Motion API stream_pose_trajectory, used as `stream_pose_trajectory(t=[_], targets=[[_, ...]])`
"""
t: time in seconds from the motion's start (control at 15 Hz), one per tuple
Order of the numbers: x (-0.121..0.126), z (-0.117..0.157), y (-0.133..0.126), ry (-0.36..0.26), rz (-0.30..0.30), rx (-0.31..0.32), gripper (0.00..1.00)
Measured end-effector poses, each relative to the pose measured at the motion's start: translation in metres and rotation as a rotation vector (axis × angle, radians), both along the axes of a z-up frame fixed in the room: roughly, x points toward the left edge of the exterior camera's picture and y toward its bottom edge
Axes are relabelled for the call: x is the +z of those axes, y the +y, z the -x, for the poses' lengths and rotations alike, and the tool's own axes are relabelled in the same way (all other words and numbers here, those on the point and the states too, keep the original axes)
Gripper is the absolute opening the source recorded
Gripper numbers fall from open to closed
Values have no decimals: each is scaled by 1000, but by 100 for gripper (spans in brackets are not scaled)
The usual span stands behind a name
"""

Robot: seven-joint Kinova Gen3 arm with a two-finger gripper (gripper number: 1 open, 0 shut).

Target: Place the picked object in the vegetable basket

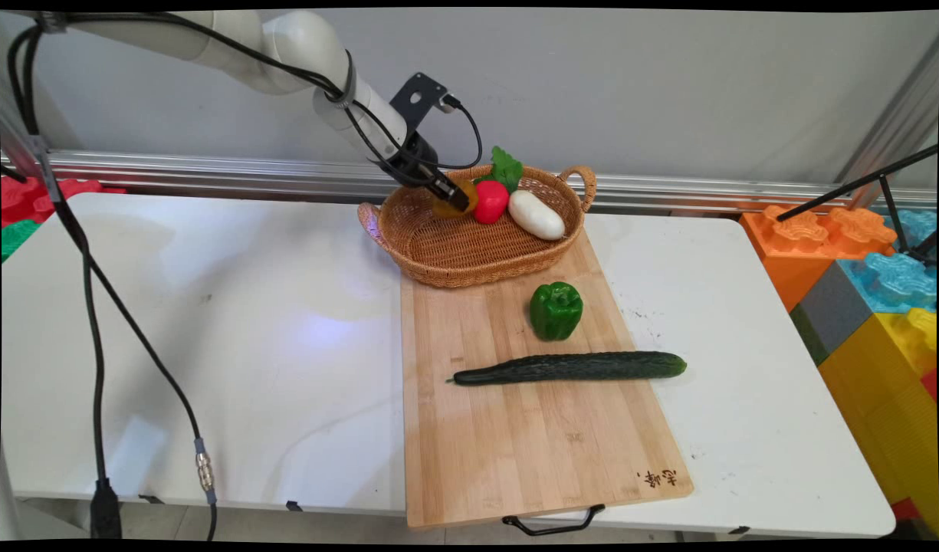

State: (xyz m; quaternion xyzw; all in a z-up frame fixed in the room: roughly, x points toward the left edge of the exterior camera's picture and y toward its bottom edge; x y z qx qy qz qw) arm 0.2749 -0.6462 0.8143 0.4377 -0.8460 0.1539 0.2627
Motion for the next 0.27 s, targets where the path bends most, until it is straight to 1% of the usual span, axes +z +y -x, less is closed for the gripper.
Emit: stream_pose_trajectory(t=[0.07, 0.27], targets=[[-2, 1, -3, -1, 5, -6, 100], [4, 4, -7, -8, 26, -15, 100]])
